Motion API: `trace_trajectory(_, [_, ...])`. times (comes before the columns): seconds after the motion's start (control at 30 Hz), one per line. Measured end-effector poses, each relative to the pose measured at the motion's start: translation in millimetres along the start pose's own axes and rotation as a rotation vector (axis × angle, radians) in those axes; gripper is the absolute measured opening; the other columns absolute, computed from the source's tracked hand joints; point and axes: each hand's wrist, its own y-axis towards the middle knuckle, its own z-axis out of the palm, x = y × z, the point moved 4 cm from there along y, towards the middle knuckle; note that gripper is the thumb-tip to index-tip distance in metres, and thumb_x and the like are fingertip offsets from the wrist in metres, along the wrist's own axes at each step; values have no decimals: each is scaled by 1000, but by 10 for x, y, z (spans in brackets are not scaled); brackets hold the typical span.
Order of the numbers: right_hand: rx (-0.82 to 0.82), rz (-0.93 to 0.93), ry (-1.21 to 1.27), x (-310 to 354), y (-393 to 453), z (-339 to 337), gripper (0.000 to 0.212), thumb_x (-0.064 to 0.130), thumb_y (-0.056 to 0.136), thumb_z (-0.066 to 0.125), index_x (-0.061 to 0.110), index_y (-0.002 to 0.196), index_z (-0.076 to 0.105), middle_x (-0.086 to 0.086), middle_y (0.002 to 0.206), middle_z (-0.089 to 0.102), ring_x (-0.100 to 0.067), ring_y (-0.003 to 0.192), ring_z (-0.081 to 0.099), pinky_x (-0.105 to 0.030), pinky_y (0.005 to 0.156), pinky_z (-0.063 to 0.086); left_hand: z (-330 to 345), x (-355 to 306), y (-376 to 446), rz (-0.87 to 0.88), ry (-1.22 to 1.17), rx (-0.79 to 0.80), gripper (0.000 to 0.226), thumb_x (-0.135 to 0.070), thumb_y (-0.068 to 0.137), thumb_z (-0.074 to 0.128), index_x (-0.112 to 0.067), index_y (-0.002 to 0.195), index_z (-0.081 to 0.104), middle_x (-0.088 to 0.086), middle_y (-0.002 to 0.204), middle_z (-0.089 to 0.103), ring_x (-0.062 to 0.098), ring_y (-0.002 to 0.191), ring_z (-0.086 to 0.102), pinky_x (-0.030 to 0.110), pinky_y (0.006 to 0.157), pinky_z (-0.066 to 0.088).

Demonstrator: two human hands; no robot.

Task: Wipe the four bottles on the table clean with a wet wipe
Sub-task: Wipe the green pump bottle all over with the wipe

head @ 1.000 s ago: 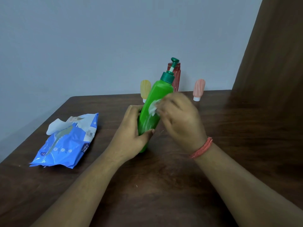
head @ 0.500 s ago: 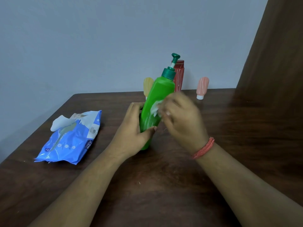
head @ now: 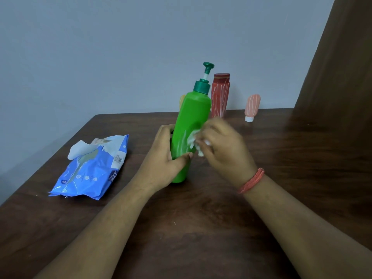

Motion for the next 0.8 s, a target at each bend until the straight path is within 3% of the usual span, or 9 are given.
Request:
trace_trajectory(0.07, [60, -48, -23, 25, -7, 48, 6, 3, 88, 66, 0, 84, 68, -13, 90, 61, -26, 80, 60, -41, 68, 53, -10, 35, 3, -25, -52, 3, 56, -13, 84, 78, -29, 125, 44, 1, 122, 57, 7, 109, 59, 19, 89, 49])
trace_trajectory(0.17, [-59, 74, 15, -79, 26, -21, 2, 1, 88, 70, 0, 86, 68, -12, 92, 60, -23, 81, 59, -39, 70, 53, 2, 33, 6, -16, -33, 20, 56, -14, 85, 77, -30, 126, 43, -1, 123, 55, 6, 109, 59, 20, 90, 49])
trace_trajectory(0.23, [26, 18, 26, -26, -10, 57, 2, 1, 87, 70, 0, 85, 69, -12, 91, 60, -24, 81, 59, -40, 69, 53, -2, 48, 13, -27, -71, 16, 56, -15, 84, 78, -28, 127, 43, 1, 123, 57, 8, 110, 60, 26, 93, 51])
trace_trajectory(0.3, [94, -30, 20, 9, -38, 124, 2, 2, 87, 69, 1, 85, 69, -11, 91, 61, -24, 81, 60, -39, 69, 53, -13, 86, 17, -55, -149, 11, 58, -20, 81, 78, -29, 127, 44, 0, 123, 59, 11, 112, 61, 37, 98, 52])
trace_trajectory(0.4, [-37, 115, 77, -105, -16, 58, 2, 3, 88, 70, 2, 90, 70, -8, 95, 60, -18, 86, 58, -33, 75, 52, 5, 135, 10, -91, -183, 33, 61, -33, 76, 78, -40, 126, 44, -7, 124, 62, 10, 117, 61, 46, 102, 51])
trace_trajectory(0.5, [35, 60, 77, -39, -45, 100, 3, 2, 87, 71, 2, 89, 70, -9, 94, 60, -20, 84, 60, -34, 73, 53, 19, 188, 5, -123, -268, 28, 68, -38, 72, 80, -33, 131, 46, -5, 126, 65, 16, 120, 61, 52, 103, 49])
trace_trajectory(0.6, [-10, 82, 65, -52, -33, 64, 3, 3, 88, 71, 2, 91, 71, -8, 94, 60, -19, 84, 59, -32, 74, 52, 47, 202, -4, -115, -280, 50, 71, -31, 76, 80, -25, 137, 44, -4, 127, 64, 14, 120, 61, 46, 104, 50])
trace_trajectory(0.7, [-91, 135, 84, -124, -30, -5, 2, 2, 89, 70, 2, 91, 70, -8, 95, 60, -18, 86, 59, -30, 77, 52, 78, 151, -25, -100, -321, 102, 52, -34, 86, 68, -29, 133, 46, -9, 126, 63, 8, 118, 61, 29, 98, 50])
trace_trajectory(0.8, [-80, 140, 107, -121, -46, 0, 3, 3, 89, 70, 3, 92, 70, -8, 96, 60, -18, 87, 60, -31, 78, 53, 74, 167, -25, -192, -570, 65, 36, -46, 95, 44, -26, 124, 53, -8, 117, 68, 10, 112, 62, 34, 96, 50])
